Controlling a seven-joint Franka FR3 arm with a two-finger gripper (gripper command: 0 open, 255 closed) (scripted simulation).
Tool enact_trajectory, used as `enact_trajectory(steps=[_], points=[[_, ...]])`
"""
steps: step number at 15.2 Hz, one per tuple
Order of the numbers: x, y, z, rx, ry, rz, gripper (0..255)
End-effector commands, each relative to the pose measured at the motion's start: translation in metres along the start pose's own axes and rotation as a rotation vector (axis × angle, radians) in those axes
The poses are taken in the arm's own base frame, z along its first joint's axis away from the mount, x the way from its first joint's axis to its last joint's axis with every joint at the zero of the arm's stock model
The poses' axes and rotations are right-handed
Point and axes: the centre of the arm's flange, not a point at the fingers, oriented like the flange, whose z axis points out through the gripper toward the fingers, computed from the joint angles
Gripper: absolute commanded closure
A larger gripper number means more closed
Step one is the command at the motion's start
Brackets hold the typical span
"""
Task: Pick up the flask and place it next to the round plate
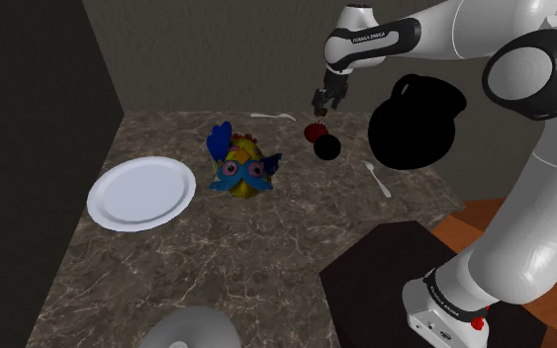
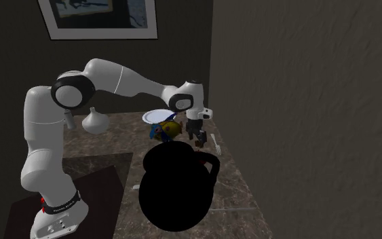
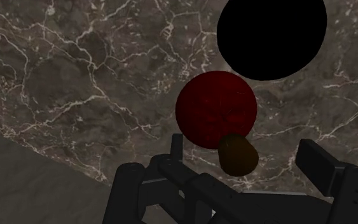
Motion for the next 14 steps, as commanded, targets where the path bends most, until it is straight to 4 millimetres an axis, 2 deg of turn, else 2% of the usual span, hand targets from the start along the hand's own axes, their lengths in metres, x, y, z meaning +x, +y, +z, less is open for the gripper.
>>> enact_trajectory(steps=[1, 8, 9, 14], points=[[-0.0006, 0.0002, 0.0041, 0.000, 0.000, 0.000, 0], [-0.0005, 0.0002, 0.0041, 0.000, 0.000, 0.000, 0], [-0.0005, 0.0002, 0.0041, 0.000, 0.000, 0.000, 255], [-0.0005, 0.0002, 0.0041, 0.000, 0.000, 0.000, 255]])
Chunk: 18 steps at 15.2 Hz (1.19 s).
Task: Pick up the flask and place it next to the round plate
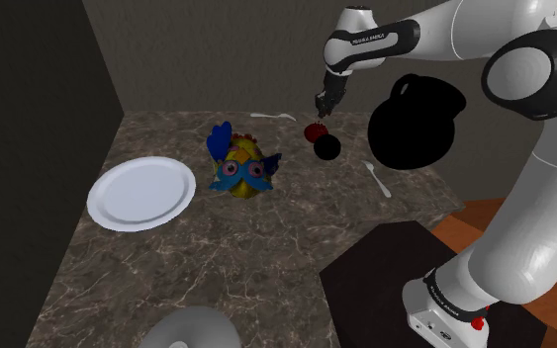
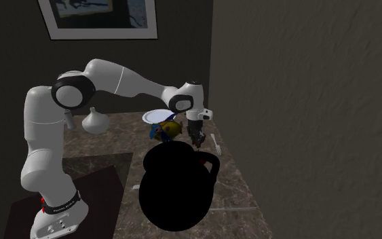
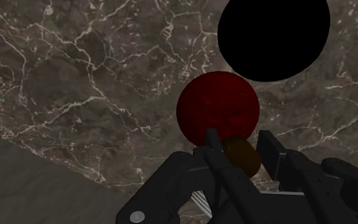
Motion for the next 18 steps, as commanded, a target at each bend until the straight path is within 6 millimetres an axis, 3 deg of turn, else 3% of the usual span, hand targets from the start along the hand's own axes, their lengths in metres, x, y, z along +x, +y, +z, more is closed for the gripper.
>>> enact_trajectory(steps=[1, 4, 18], points=[[0.000, 0.000, 0.000, 0.000, 0.000, 0.000, 255], [0.000, 0.000, 0.000, 0.000, 0.000, 0.000, 255], [0.003, 0.002, -0.074, 0.000, 0.000, 0.000, 255]])
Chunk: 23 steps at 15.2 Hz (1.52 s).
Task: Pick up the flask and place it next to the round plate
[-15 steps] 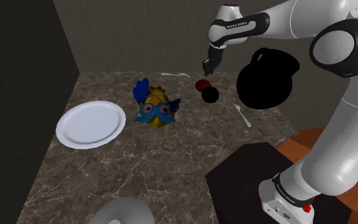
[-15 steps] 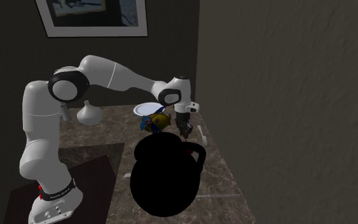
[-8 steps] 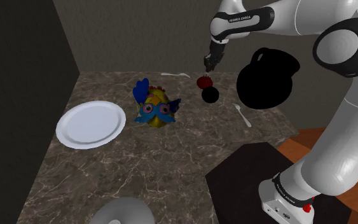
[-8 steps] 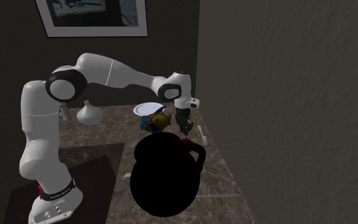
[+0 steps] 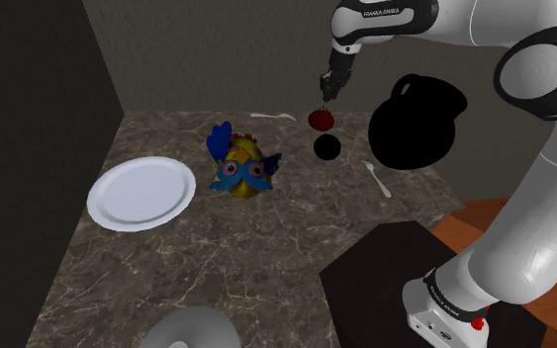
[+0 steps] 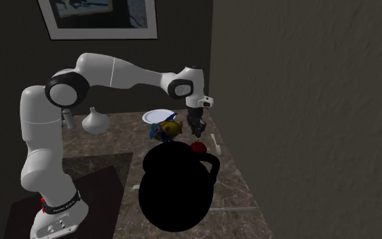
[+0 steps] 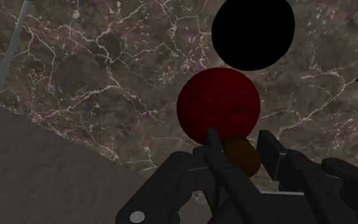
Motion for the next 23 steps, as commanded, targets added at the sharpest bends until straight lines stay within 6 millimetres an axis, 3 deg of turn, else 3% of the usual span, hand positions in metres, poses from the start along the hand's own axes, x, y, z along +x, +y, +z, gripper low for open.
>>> enact_trajectory(steps=[1, 23], points=[[0.001, 0.001, -0.011, 0.000, 0.000, 0.000, 255], [0.005, 0.004, -0.127, 0.000, 0.000, 0.000, 255]])
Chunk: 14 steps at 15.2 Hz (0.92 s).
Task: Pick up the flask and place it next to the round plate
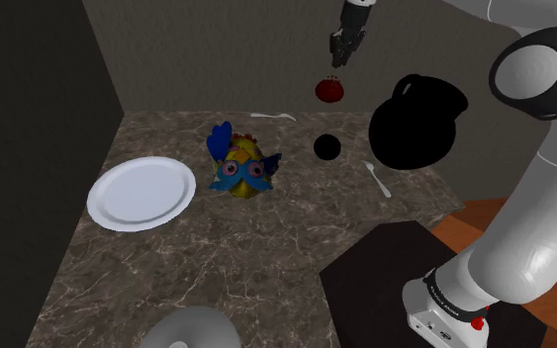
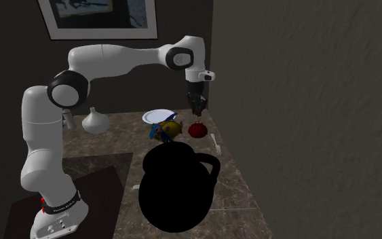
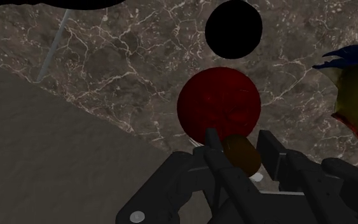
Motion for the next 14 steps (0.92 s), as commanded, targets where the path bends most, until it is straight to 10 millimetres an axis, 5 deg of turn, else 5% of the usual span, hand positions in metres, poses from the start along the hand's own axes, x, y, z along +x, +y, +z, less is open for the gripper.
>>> enact_trajectory(steps=[1, 5, 14], points=[[0.000, 0.002, -0.010, 0.000, 0.000, 0.000, 255], [0.001, 0.002, -0.030, 0.000, 0.000, 0.000, 255], [-0.021, -0.115, -0.035, 0.000, 0.000, 0.000, 255]])
